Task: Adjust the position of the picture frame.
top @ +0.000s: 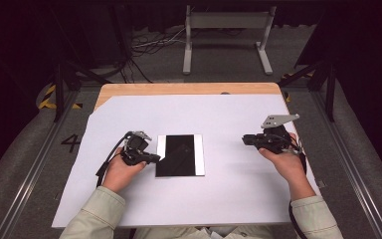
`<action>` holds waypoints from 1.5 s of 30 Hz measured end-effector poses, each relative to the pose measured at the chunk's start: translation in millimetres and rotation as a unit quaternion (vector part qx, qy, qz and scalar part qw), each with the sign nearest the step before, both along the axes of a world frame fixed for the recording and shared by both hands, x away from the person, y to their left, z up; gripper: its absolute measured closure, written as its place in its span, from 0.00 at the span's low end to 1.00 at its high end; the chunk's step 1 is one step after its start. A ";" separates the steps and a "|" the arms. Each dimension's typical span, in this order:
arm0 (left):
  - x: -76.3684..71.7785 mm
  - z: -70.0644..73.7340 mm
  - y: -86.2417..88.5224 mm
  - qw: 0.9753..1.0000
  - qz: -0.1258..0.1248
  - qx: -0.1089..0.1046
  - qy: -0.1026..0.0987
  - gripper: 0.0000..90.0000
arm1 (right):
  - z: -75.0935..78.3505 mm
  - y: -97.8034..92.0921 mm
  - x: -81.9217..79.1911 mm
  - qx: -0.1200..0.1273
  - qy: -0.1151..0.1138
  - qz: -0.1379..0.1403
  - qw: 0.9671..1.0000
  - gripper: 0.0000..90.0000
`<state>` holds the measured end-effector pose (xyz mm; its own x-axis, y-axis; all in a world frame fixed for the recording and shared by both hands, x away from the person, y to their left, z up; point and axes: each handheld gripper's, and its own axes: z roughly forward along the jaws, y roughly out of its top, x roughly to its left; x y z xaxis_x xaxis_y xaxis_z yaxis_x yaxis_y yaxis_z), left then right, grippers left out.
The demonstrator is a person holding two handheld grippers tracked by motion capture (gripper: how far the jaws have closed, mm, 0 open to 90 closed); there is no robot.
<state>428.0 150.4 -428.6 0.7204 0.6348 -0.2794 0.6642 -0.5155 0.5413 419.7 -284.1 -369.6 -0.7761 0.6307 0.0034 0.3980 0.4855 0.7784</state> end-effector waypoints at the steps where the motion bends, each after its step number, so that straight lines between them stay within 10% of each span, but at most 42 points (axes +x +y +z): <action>1: -0.2 0.2 -0.3 1.000 0.001 0.001 0.001 1.00 | -0.1 0.1 0.0 0.000 0.000 0.000 1.000 0.92; 6: -3.1 -1.8 -8.7 0.998 -0.041 -0.025 0.031 1.00 | -0.8 0.8 0.4 -0.001 0.001 0.001 1.000 0.92; 10: -9.8 6.0 -16.9 0.999 -0.032 0.016 -0.019 1.00 | -0.3 0.8 0.0 0.000 0.000 0.002 1.000 0.92; 19: -3.6 8.7 0.5 0.998 0.038 0.012 -0.056 1.00 | -0.4 0.2 0.1 0.000 0.001 0.002 1.000 0.91; 45: -4.9 -3.4 -8.1 1.000 0.000 -0.010 0.017 1.00 | -1.3 5.5 -0.7 -0.007 0.003 0.008 1.000 0.90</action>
<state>423.0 142.2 -432.0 0.7095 0.6295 -0.3167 0.6832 -0.5042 0.5282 419.0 -278.6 -370.8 -0.7863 0.6178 -0.0009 0.3939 0.5024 0.7697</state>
